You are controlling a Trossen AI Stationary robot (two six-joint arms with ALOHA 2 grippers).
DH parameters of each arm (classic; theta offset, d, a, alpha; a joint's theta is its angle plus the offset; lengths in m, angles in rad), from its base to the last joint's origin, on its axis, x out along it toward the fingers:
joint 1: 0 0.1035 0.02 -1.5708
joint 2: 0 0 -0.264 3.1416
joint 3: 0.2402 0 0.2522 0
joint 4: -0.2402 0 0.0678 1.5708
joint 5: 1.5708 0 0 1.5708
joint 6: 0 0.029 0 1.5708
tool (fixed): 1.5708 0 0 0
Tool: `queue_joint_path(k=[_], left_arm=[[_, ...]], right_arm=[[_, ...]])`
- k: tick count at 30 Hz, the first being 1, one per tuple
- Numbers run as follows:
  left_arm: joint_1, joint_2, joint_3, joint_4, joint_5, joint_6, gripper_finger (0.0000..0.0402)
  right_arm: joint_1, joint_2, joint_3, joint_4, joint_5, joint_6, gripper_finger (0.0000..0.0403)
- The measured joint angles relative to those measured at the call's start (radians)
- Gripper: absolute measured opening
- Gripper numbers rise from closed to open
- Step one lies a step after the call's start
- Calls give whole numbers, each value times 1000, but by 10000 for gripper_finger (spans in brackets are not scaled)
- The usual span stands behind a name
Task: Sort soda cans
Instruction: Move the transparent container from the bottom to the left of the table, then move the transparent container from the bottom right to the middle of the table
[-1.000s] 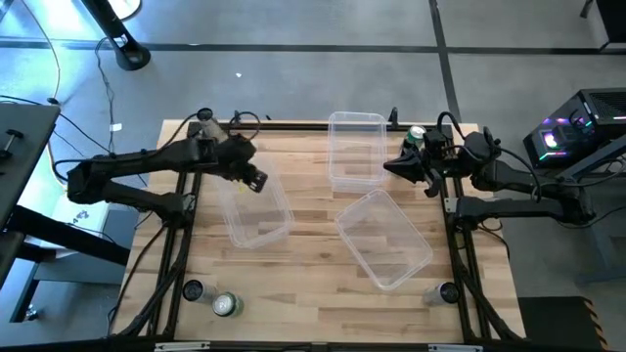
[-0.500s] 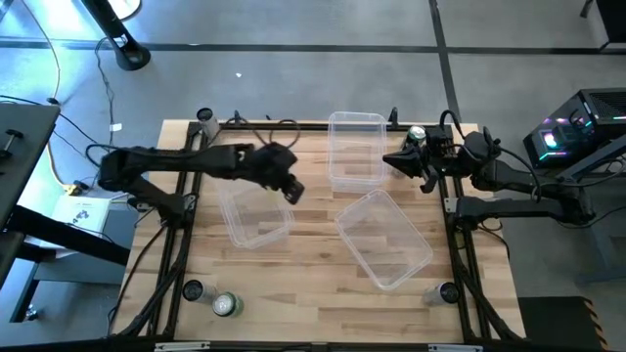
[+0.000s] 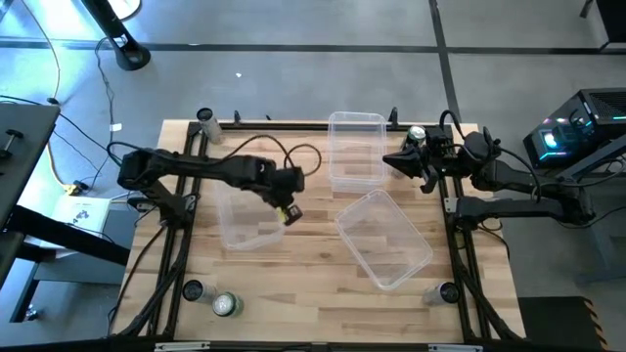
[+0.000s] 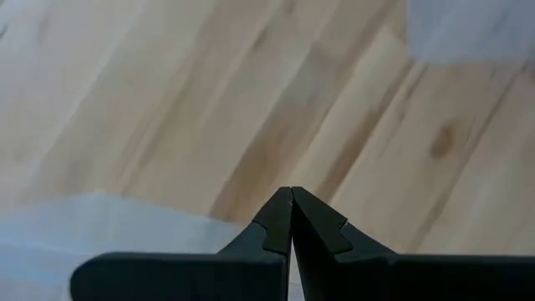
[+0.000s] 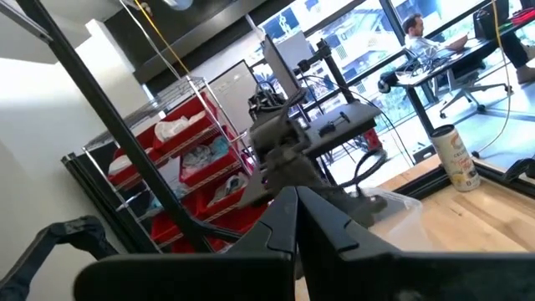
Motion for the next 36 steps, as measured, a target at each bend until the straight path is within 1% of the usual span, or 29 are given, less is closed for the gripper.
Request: queue_joint_path(k=[5,9,18,20,23,26,29,33,36], left_arm=[[-74,-24,0,-151,-30,-1,0],[-112,-43,0,-261,-69,-5,0],[-152,-104,-1,-384,-71,-22,0],[-152,-126,-1,-380,-72,-33,0],[-137,-165,-1,-282,-73,-45,0],[-118,-202,-1,-51,-32,5,0],[-112,-211,0,172,24,65,0],[-106,-168,0,399,67,258,0],[-85,-94,18,514,81,339,0]], right_arm=[[0,0,0,-1,0,0,0],[0,0,0,-3,0,0,0],[0,0,0,-7,0,0,0],[0,0,0,-8,0,0,0],[0,0,0,-8,0,-9,0],[0,0,0,-1,0,-13,0],[0,6,0,4,0,51,0],[0,21,0,1,-22,88,0],[12,19,0,15,-52,82,0]])
